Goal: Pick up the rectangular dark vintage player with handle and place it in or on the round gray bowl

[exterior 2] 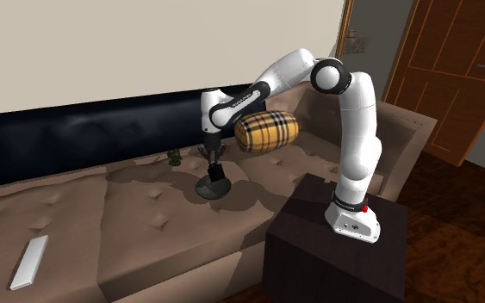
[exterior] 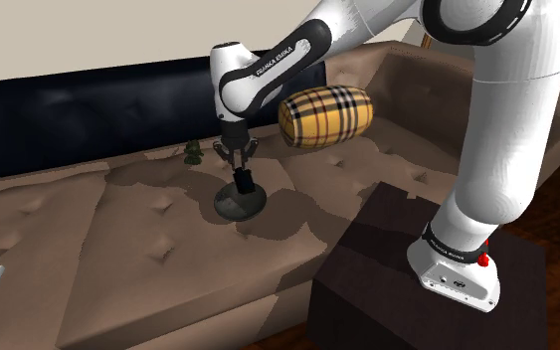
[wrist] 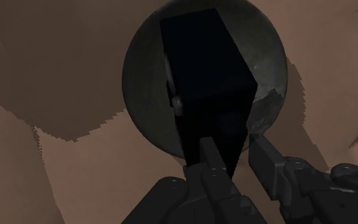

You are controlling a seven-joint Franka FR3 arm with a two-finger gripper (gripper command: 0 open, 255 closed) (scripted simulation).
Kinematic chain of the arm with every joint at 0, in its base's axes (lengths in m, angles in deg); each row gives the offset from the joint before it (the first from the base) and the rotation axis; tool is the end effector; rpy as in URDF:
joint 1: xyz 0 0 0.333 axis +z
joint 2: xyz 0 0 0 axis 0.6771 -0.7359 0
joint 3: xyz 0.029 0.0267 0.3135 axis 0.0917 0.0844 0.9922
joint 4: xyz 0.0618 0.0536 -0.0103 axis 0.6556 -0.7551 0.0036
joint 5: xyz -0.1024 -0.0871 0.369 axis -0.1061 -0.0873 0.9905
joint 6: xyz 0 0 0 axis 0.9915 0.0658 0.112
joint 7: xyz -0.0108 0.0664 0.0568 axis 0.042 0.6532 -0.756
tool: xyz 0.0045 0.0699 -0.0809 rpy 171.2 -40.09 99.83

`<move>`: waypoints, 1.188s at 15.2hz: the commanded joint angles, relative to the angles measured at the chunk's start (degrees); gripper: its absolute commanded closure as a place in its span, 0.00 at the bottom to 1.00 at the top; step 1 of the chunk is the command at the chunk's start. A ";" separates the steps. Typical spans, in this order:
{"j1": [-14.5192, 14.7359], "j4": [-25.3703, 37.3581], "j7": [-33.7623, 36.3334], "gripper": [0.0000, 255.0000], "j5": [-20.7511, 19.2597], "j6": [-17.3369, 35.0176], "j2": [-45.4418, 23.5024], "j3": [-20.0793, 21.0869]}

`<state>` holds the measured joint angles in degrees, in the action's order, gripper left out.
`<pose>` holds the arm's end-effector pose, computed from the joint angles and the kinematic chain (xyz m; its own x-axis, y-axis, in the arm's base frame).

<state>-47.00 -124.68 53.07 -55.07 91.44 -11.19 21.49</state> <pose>0.5987 0.1532 0.3385 0.7990 -0.5986 -0.0580 -0.6012 -0.7972 -0.0544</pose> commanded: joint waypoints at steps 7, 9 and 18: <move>-0.21 0.71 -0.26 0.00 0.40 -1.64 1.02 0.13; -0.59 2.31 -0.73 0.00 1.11 -4.98 2.84 0.34; -0.71 3.04 -0.89 0.00 1.36 -6.32 3.48 0.38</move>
